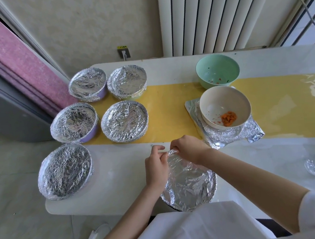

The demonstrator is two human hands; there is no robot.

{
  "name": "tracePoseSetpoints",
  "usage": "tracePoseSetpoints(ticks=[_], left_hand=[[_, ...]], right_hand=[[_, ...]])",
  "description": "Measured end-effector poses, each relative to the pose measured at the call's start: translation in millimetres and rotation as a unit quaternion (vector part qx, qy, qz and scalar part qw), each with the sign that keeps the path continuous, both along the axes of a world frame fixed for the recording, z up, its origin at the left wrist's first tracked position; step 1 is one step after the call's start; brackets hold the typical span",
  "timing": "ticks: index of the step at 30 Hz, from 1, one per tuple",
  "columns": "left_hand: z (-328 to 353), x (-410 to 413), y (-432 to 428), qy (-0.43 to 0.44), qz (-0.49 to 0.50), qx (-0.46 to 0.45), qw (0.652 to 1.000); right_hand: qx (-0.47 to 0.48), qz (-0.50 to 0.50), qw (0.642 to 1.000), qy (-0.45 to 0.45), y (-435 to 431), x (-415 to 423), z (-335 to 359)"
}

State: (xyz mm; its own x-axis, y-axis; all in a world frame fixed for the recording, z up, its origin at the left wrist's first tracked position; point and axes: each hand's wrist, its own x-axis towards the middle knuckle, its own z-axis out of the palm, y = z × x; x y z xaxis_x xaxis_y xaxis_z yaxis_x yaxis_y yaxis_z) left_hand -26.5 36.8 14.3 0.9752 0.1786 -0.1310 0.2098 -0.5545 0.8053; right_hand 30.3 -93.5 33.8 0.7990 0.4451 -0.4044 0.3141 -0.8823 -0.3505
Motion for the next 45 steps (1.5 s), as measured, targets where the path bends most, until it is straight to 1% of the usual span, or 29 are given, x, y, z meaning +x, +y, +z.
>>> tracePoseSetpoints(ticks=[3, 8, 11, 14, 18, 23, 27, 32, 35, 39, 45], left_hand=[[-1, -2, 0, -0.002, 0.006, 0.005, 1.000], [-3, -2, 0, -0.020, -0.009, 0.038, 0.999], [-2, -4, 0, -0.023, -0.017, 0.046, 0.999], [-3, -5, 1, -0.021, -0.022, 0.058, 0.998], [-3, -8, 2, -0.010, -0.038, 0.075, 0.996], [0, -8, -1, 0.014, -0.058, 0.101, 0.993], [-1, -3, -6, 0.008, -0.064, 0.076, 0.995], [-5, -3, -7, -0.003, -0.074, 0.108, 0.991], [-5, -2, -7, -0.008, -0.066, 0.113, 0.991], [-4, -2, -8, -0.016, -0.056, 0.100, 0.993], [0, -4, -9, -0.015, -0.042, 0.068, 0.997]], right_hand=[[-0.031, 0.040, 0.999, -0.013, 2, -1, 4], [-0.039, 0.083, 0.996, -0.018, 5, -5, 11], [-0.050, 0.073, 0.996, -0.023, 7, -4, 12], [-0.008, 0.049, 0.999, -0.005, 5, -2, 4], [0.062, -0.023, 0.997, 0.033, -9, 3, -5], [0.074, -0.047, 0.996, 0.026, -23, 1, -4], [0.053, -0.037, 0.998, 0.017, -23, -4, -8], [-0.016, 0.028, 0.999, 0.006, -22, -3, -1], [-0.059, 0.038, 0.998, 0.001, -14, 0, 1], [-0.068, 0.054, 0.996, 0.014, -5, -1, 5], [-0.093, 0.055, 0.994, -0.024, -2, -8, 8]])
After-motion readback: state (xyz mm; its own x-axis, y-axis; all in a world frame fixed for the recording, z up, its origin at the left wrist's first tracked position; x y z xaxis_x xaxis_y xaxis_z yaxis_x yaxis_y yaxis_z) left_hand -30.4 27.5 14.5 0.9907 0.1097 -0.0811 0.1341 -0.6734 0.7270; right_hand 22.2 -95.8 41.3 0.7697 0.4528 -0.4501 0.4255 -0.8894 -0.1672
